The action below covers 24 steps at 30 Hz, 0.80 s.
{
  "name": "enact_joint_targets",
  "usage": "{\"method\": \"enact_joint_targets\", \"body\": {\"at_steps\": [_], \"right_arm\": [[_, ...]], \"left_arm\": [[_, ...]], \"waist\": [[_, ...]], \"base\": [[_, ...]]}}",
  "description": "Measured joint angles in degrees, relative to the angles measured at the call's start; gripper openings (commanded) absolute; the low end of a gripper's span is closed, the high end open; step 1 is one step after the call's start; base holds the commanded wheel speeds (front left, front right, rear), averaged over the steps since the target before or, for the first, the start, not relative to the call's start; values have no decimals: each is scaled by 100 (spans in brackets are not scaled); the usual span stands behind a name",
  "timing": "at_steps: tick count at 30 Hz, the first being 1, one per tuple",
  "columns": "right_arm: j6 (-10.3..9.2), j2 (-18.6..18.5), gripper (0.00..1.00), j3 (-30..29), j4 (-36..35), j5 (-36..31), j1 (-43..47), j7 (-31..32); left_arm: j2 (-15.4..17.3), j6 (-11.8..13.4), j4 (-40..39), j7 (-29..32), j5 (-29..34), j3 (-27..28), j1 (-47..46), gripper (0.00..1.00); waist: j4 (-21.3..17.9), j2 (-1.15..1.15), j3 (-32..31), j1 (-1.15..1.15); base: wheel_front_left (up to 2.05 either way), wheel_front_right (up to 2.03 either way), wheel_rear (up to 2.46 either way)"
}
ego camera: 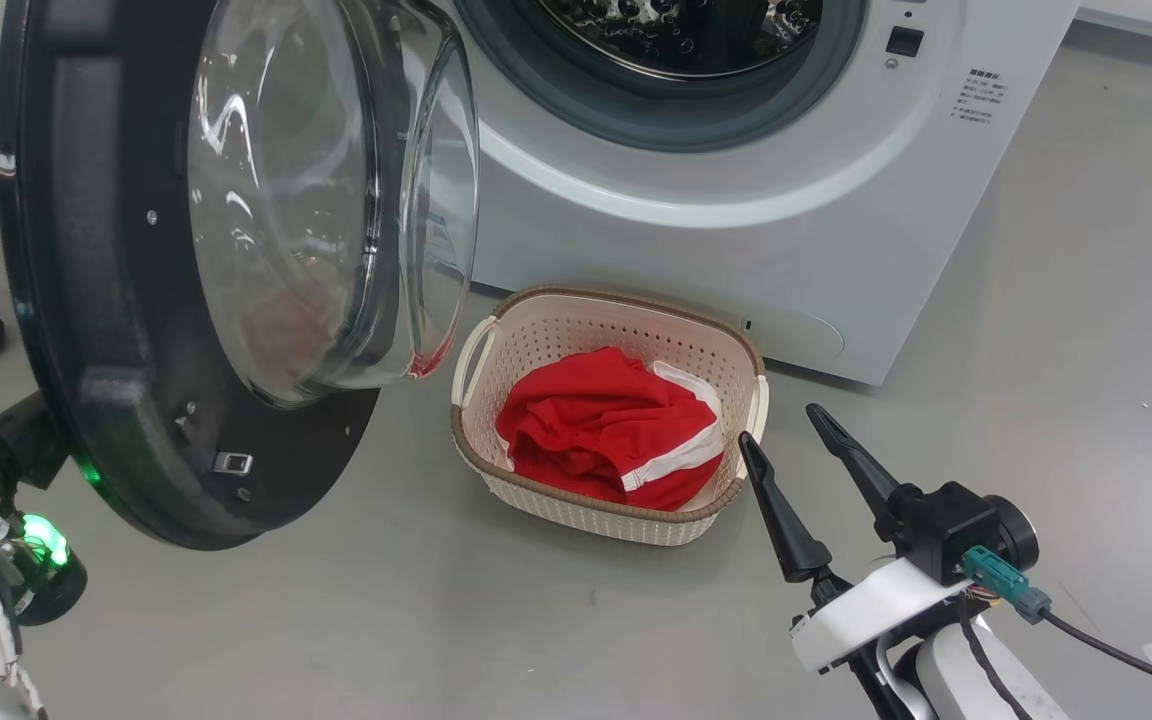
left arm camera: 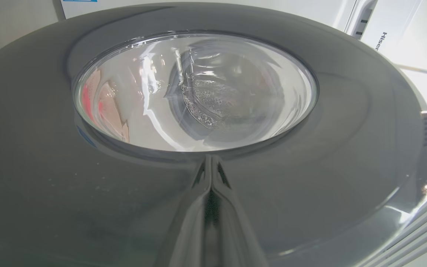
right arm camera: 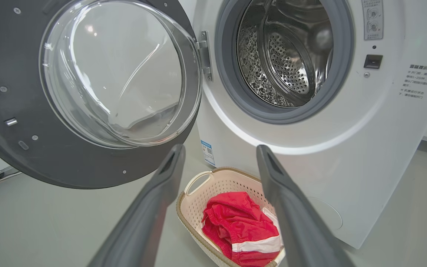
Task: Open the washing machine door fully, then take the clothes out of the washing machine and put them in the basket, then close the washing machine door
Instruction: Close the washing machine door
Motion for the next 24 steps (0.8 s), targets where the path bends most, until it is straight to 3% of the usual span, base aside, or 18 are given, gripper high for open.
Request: {"method": "enact_joint_targets", "body": {"at_steps": [13,24], "right_arm": [[0,27,100,-5,30,1,2,0],[-1,63,100,-86,71,49,101,0]], "left_arm": [[-101,-4,-748,111,14,-230,413,0],[-71,-316,-1362,-655,794,-286,898,0]], "waist": [[26,0,-44,0],[86,0,-170,0]], "base": [[0,0,0],[0,0,0]]}}
